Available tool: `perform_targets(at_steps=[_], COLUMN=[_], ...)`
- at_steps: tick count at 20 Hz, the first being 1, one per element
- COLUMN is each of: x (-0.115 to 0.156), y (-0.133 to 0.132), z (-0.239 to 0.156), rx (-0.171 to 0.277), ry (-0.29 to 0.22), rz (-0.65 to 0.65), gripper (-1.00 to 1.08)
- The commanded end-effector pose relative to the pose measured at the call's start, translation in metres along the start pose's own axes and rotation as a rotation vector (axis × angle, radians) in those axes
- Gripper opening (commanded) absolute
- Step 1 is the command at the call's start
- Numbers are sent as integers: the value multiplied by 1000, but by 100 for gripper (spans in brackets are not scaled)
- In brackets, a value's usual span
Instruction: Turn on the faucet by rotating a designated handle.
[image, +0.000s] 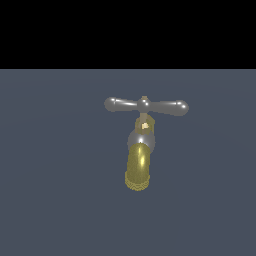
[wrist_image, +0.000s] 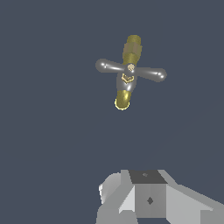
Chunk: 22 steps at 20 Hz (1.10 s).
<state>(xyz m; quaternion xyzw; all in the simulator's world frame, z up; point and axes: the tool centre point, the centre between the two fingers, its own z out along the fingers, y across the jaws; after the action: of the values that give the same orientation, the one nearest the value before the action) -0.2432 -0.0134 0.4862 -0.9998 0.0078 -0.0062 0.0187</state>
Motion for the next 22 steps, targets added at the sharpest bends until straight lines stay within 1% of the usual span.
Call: perform_targets(at_steps=[1,6,11,16,22], x=[0,0,0,1,5], y=[0,2,7,16,32], z=[0,3,13,29,56], rx=[0,0,-1,-2,-4], ry=[0,0,-2,-4,-8], rz=[0,-15,-61,-137,-268], gripper=[-100,-100,-100,-100,-100])
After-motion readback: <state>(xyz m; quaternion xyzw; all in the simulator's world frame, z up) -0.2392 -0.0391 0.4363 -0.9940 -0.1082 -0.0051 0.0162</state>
